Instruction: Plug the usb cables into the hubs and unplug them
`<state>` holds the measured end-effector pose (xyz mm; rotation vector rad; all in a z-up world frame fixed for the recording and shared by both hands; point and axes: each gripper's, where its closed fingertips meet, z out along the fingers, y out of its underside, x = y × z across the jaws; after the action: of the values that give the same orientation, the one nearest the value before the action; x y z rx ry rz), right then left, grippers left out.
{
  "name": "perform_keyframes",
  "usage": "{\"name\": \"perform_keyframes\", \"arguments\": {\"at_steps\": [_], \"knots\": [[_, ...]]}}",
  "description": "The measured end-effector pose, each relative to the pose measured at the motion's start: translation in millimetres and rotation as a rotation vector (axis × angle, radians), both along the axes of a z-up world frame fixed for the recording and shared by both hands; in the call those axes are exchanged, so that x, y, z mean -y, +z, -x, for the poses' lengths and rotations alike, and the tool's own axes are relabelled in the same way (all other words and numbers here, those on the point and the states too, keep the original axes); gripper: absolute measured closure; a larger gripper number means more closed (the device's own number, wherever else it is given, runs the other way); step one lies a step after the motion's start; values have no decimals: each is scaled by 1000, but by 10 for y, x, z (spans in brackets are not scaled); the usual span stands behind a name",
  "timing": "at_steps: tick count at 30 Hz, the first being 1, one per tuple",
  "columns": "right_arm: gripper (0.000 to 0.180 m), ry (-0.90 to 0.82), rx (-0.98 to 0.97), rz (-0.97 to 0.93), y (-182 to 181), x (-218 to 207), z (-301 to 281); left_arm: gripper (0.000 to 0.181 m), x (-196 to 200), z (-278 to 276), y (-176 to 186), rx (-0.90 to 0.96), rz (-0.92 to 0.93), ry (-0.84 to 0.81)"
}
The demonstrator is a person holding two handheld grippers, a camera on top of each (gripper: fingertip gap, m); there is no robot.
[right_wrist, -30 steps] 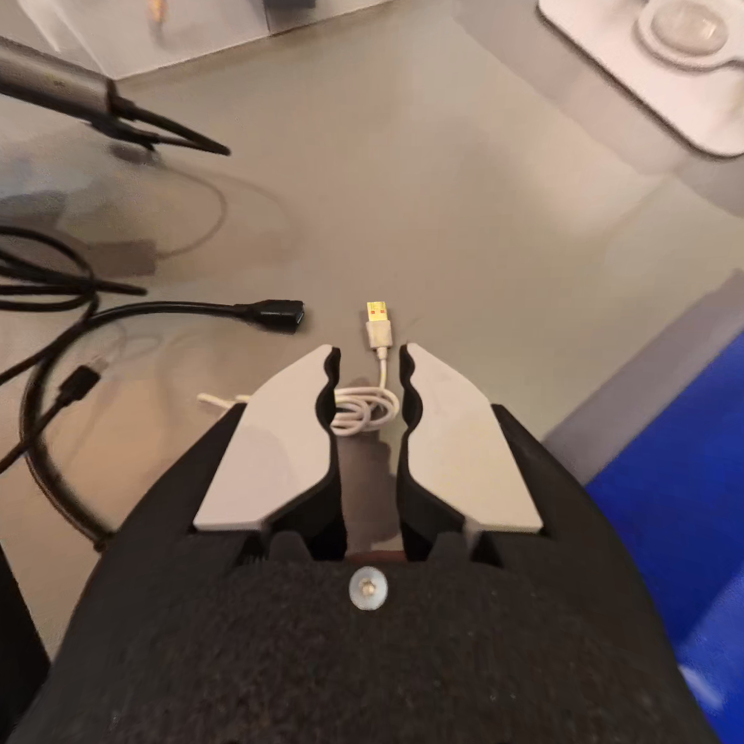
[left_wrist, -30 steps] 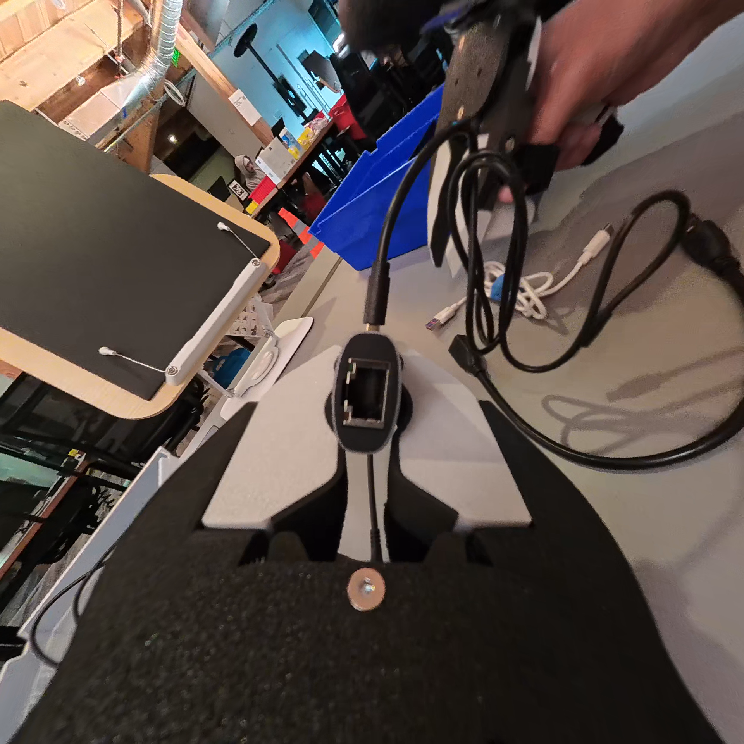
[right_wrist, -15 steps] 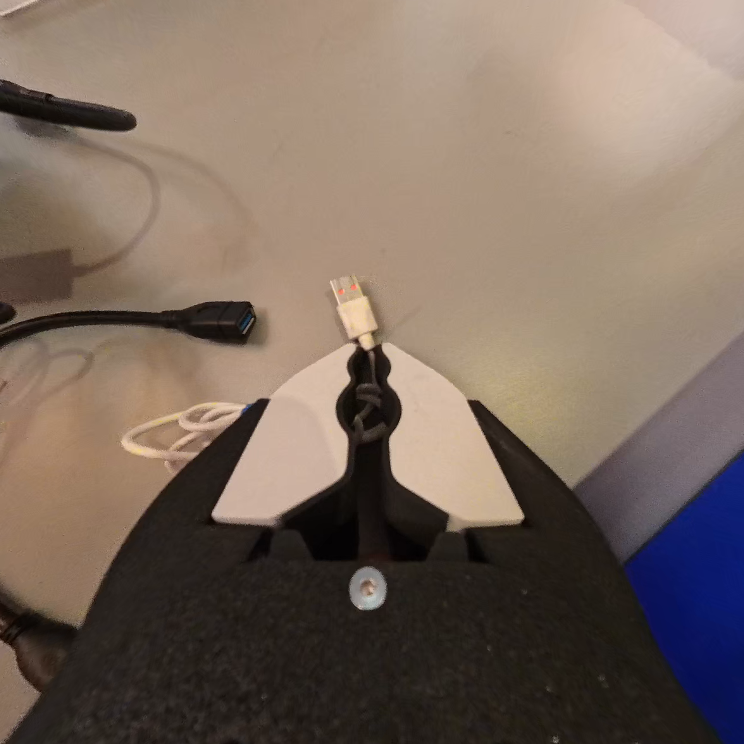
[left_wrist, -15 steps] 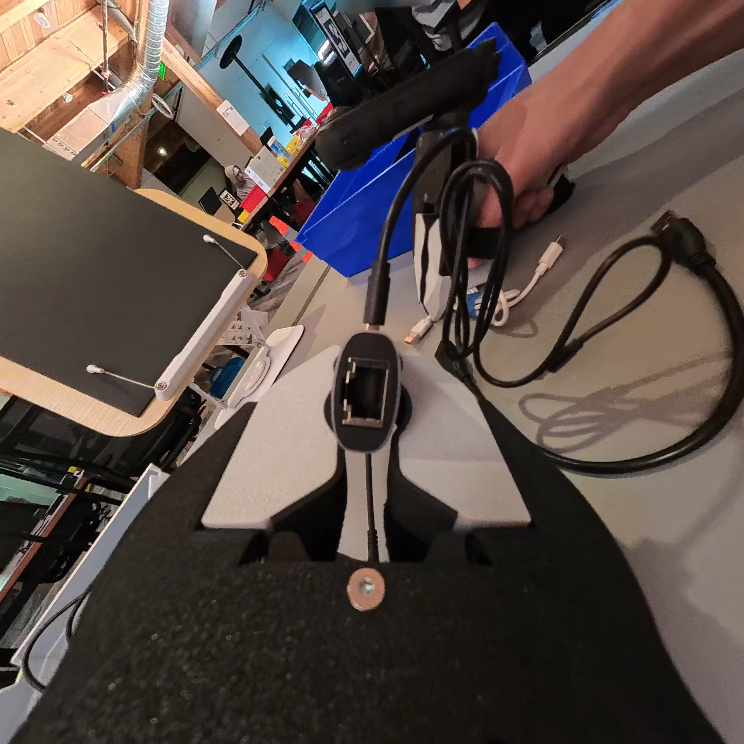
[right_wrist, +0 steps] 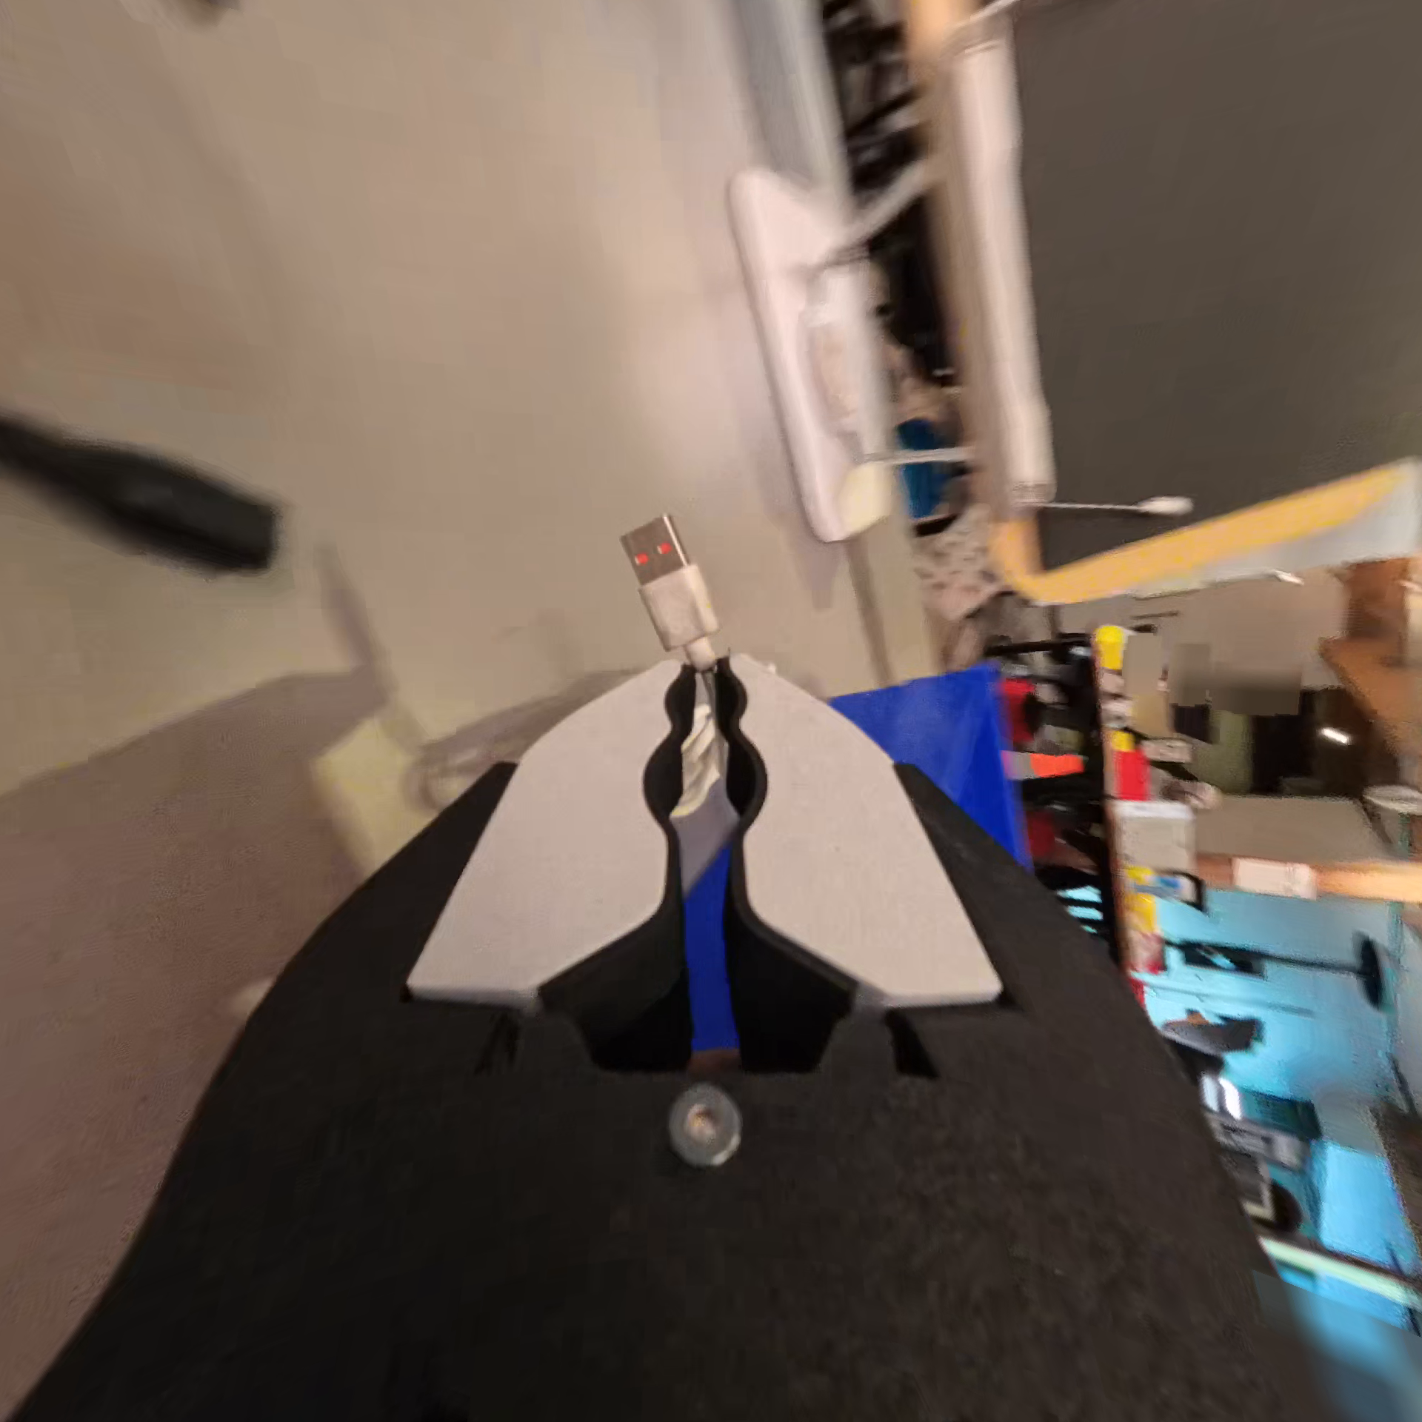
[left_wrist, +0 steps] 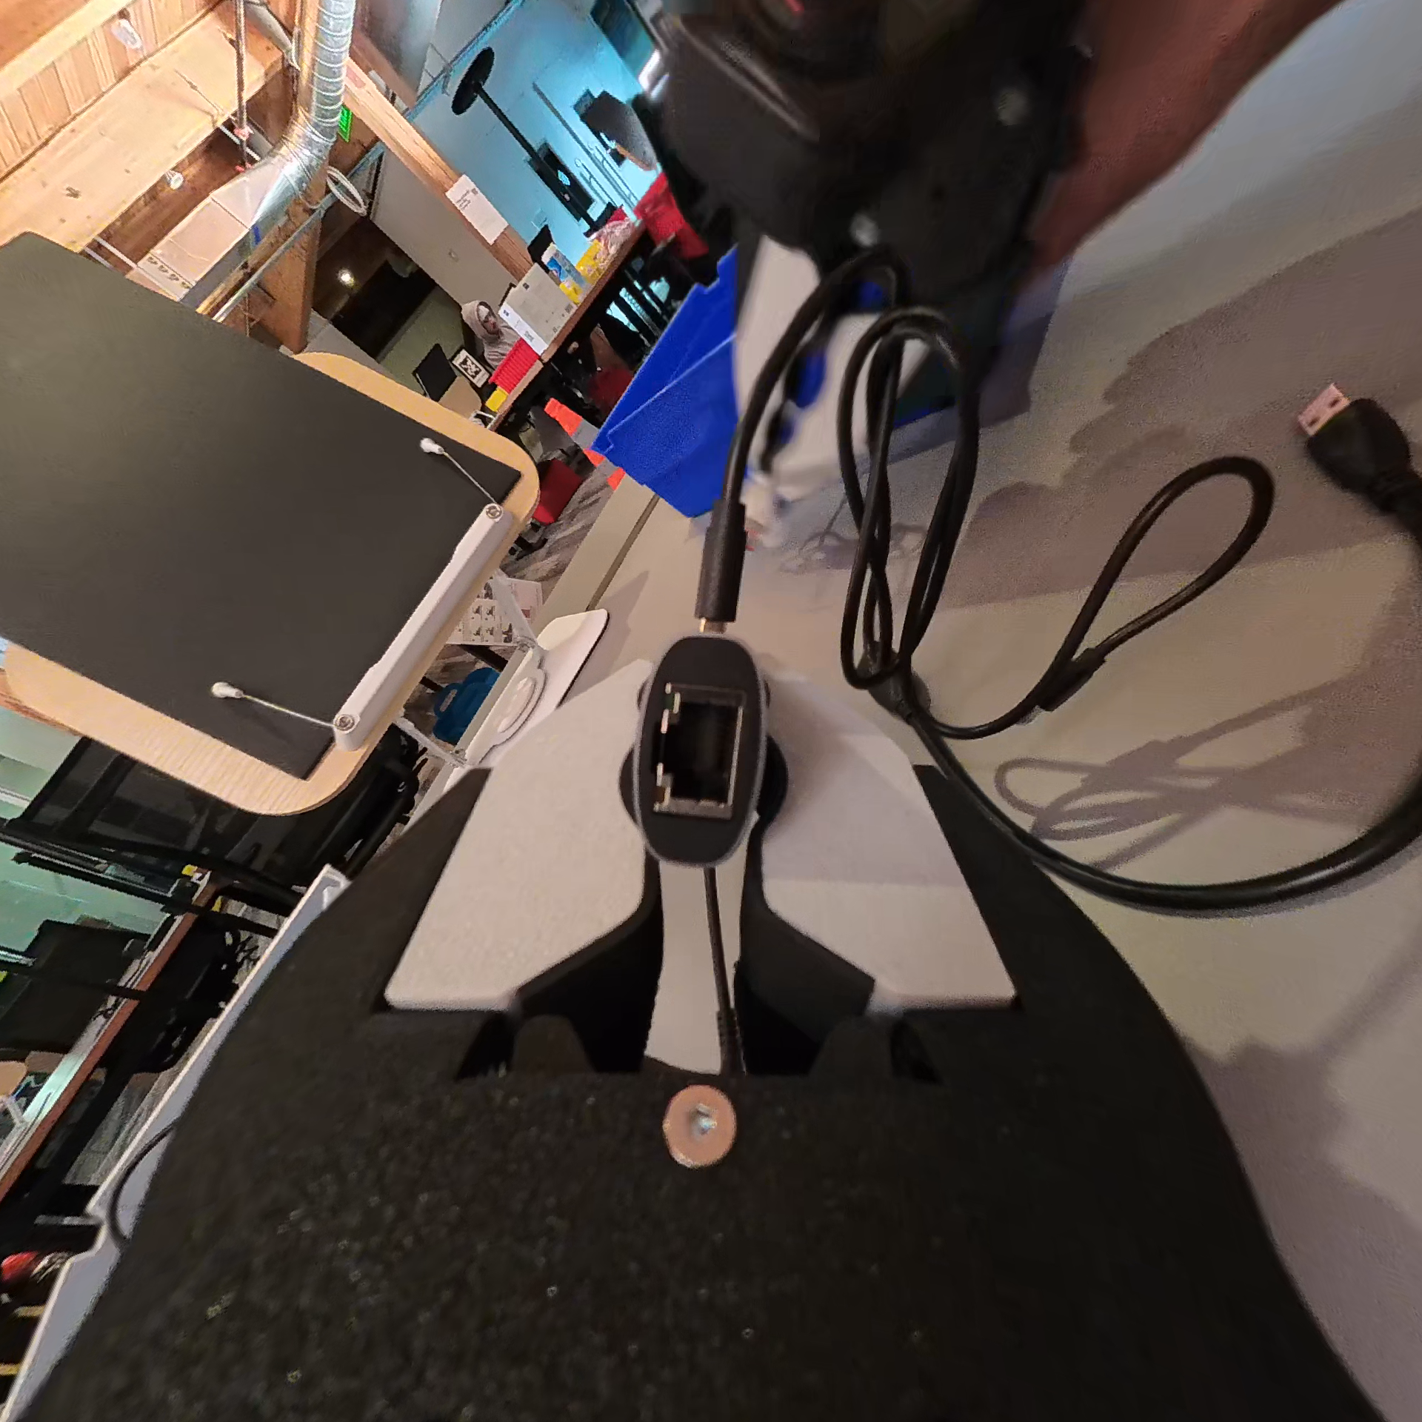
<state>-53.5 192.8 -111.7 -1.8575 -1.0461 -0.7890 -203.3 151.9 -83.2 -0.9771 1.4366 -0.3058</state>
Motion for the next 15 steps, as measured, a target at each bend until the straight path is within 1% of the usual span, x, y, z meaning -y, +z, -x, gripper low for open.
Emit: {"name": "perform_keyframes", "arguments": {"at_steps": [1,3,4,5,6,7,10,11,12,15], "knots": [[174,17,-15,70,-215,85,53,163,-4,7,-1,-1,4,1],[176,59,-163,261,-573,326,220,163,-19,21,-7,-1,5,6],[171,59,-237,331,-655,420,268,163,-25,25,-17,-4,9,7],[162,59,-305,371,-669,475,296,163,-32,27,-23,-5,12,8],[154,83,-392,453,-683,560,365,163,-37,29,-25,-5,13,9],[154,110,-474,529,-667,636,429,163,-40,29,-26,-5,15,9],[155,154,-732,531,-413,577,497,163,-42,27,-26,-4,21,5],[155,149,-793,553,-394,542,485,163,-40,25,-26,-2,25,2],[155,136,-806,573,-424,489,442,164,-37,22,-28,0,30,-2],[155,127,-736,571,-572,318,347,163,-19,8,-49,-5,41,-15]]}}
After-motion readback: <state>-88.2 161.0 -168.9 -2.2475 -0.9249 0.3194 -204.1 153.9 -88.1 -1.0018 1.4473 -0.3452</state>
